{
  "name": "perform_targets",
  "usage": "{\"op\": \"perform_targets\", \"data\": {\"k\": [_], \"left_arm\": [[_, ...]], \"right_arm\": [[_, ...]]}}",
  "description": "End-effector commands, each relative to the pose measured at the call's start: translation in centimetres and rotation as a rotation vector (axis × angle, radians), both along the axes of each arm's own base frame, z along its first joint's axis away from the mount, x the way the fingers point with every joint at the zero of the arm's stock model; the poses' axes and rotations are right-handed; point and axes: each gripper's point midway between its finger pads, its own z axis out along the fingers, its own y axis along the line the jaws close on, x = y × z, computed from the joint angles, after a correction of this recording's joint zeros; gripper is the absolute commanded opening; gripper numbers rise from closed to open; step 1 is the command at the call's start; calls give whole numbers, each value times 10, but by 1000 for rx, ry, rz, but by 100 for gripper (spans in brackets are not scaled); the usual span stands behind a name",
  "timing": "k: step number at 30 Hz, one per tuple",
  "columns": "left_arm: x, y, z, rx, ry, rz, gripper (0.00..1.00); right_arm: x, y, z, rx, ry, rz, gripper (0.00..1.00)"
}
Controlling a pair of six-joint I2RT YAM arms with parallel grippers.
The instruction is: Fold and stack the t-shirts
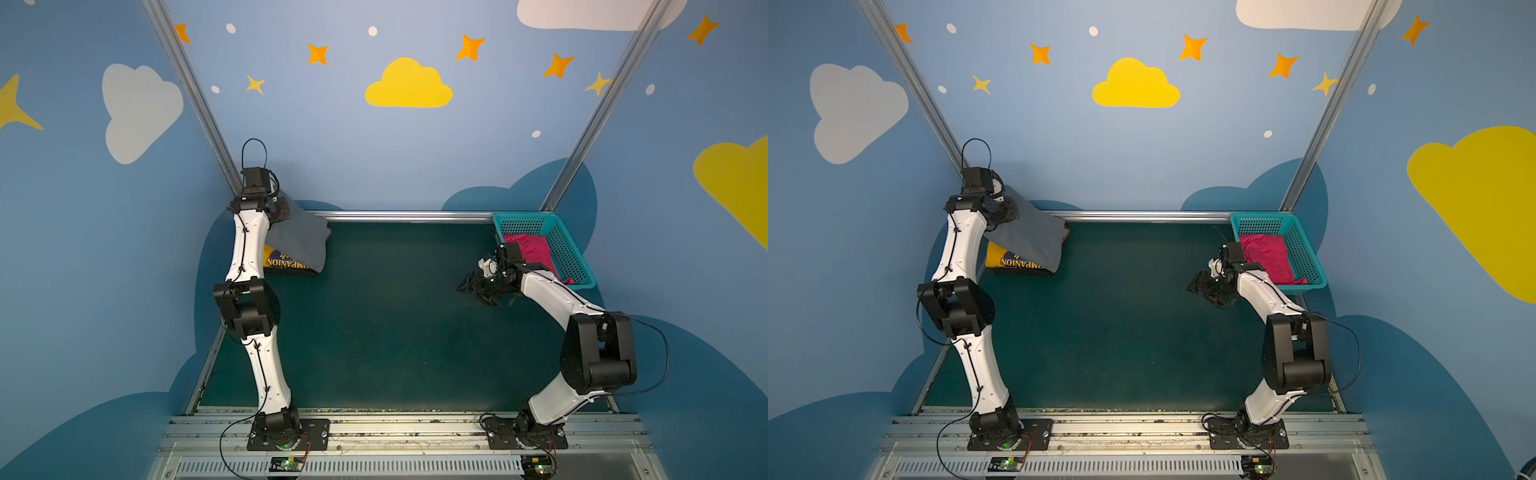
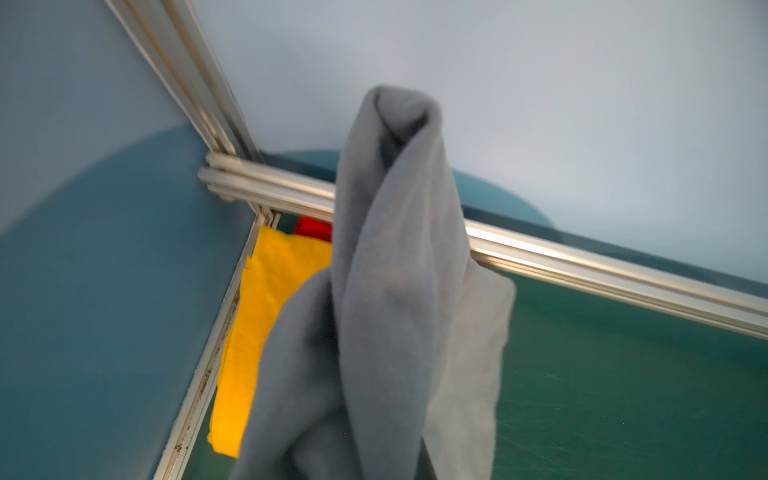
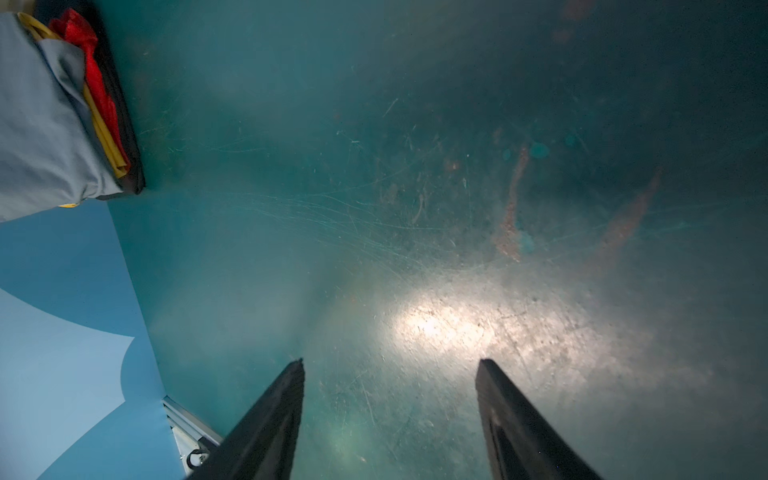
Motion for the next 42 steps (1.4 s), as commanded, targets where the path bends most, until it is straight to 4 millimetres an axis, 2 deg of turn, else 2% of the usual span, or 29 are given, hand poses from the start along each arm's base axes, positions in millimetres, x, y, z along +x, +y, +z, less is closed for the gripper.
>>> {"op": "perform_targets", "data": {"k": [1,4,6,9,10,11,14,16,21,24,27,32,35,37,39,42], "left_arm": [[14,8,-15,-38,-21,-12,5],[21,25,-34,-51,-8,27,5],[24,38,-41,-44,-4,67,9],[27,54,-46,-45,-9,114,36],[28,56,-46,-39,-12,123,55],[28,60,-45,-30,-14,132,67],[25,69,-39,14,-17,169,83],[19,77,-29,49,-21,222,90],[-1,86,8,96,-49,300,96],[-16,71,36,73,-66,279,99],[-34,46,60,49,-70,240,100],[-65,-17,85,43,-138,127,100],[-90,-53,83,23,-241,46,100],[-110,-64,79,-6,-341,41,100],[-134,-65,70,-32,-427,78,100],[-168,-55,38,-19,-498,161,100]], "right_arm": [[-3,-2,10,-31,-3,-4,67],[-5,-4,13,-50,-2,-4,67],[-6,-5,15,-61,-4,-4,67],[-8,-6,18,-72,-7,-8,67],[-8,-7,18,-73,-7,-9,67],[-8,-7,18,-74,-7,-10,67],[-9,-6,19,-73,-7,-8,67],[-8,-6,21,-76,-13,-4,67],[-10,-10,27,-96,-34,9,68],[-12,-16,33,-114,-61,15,70],[-10,-28,45,-124,-128,5,71],[-3,-56,74,-137,-309,-25,80],[1,-82,76,-203,-381,-58,87],[5,-102,71,-253,-417,-93,91],[9,-123,64,-302,-467,-147,94],[12,-150,53,-336,-555,-250,94]]}}
